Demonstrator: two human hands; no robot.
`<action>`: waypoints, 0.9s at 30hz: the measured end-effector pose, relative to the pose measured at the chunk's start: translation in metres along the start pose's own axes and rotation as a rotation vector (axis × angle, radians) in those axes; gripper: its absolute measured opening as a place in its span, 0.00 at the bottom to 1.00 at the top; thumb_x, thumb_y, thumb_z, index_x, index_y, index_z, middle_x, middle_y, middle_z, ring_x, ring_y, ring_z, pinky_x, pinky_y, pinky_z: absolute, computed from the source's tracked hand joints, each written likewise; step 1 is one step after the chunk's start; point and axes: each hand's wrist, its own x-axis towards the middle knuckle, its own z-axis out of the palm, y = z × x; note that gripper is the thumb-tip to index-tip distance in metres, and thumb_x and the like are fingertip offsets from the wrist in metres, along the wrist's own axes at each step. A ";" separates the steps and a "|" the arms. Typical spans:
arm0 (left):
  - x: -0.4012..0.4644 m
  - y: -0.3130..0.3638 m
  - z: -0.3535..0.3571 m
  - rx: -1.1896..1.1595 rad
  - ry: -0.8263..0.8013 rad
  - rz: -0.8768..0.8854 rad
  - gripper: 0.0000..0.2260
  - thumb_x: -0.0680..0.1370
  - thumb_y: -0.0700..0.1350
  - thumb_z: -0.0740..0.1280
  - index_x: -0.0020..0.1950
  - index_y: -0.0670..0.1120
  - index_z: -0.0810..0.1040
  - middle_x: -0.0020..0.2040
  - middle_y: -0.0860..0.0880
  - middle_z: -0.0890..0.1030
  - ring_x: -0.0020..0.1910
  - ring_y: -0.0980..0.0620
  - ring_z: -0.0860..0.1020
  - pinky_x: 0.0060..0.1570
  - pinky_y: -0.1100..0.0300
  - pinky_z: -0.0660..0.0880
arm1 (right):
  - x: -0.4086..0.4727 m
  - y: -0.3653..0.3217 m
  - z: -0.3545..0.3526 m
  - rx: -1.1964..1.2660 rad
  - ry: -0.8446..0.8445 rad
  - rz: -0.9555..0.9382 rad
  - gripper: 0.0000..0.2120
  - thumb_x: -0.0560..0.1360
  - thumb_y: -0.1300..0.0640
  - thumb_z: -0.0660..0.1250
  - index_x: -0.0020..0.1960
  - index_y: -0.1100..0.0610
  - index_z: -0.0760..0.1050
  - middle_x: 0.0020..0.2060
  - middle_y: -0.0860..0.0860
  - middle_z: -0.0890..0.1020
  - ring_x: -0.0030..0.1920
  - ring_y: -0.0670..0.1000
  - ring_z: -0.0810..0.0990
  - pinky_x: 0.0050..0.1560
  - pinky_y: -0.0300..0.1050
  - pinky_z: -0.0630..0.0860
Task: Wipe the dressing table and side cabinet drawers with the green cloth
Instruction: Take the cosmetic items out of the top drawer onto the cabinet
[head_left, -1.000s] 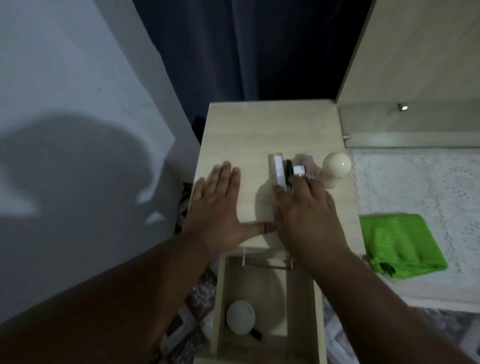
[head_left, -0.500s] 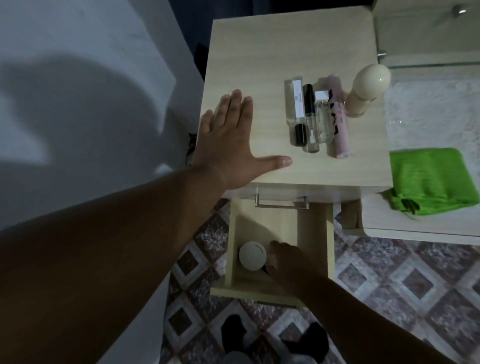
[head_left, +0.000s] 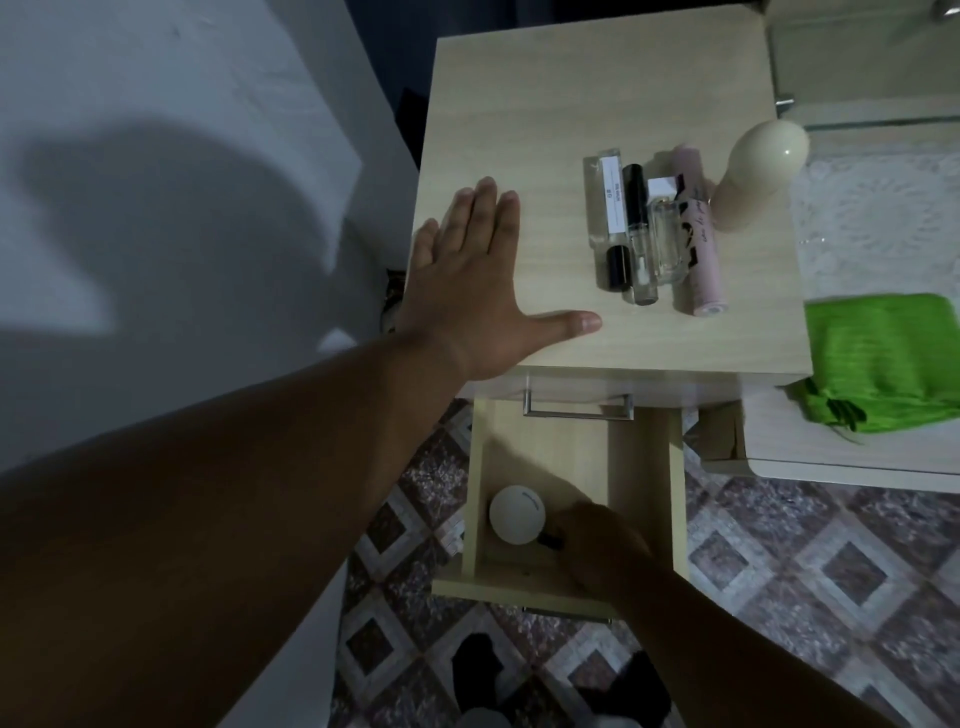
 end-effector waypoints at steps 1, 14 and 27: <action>0.000 0.000 0.000 0.001 -0.003 0.000 0.60 0.61 0.85 0.47 0.82 0.48 0.38 0.82 0.48 0.37 0.80 0.50 0.37 0.78 0.45 0.42 | -0.002 0.000 -0.004 -0.005 0.048 -0.035 0.15 0.79 0.53 0.65 0.64 0.55 0.76 0.60 0.54 0.77 0.59 0.55 0.78 0.55 0.46 0.77; 0.000 0.000 -0.001 -0.003 -0.006 0.007 0.59 0.62 0.84 0.48 0.82 0.48 0.38 0.82 0.48 0.37 0.80 0.50 0.37 0.78 0.44 0.41 | 0.029 -0.032 -0.002 -0.078 0.232 -0.266 0.13 0.79 0.58 0.62 0.63 0.57 0.73 0.60 0.53 0.73 0.60 0.55 0.72 0.55 0.48 0.73; 0.000 0.001 -0.001 0.003 -0.004 0.006 0.60 0.61 0.84 0.47 0.82 0.48 0.39 0.82 0.48 0.37 0.80 0.50 0.37 0.78 0.44 0.41 | 0.027 -0.026 0.012 -0.278 0.145 -0.408 0.31 0.80 0.51 0.64 0.79 0.53 0.57 0.80 0.58 0.55 0.76 0.61 0.61 0.71 0.58 0.67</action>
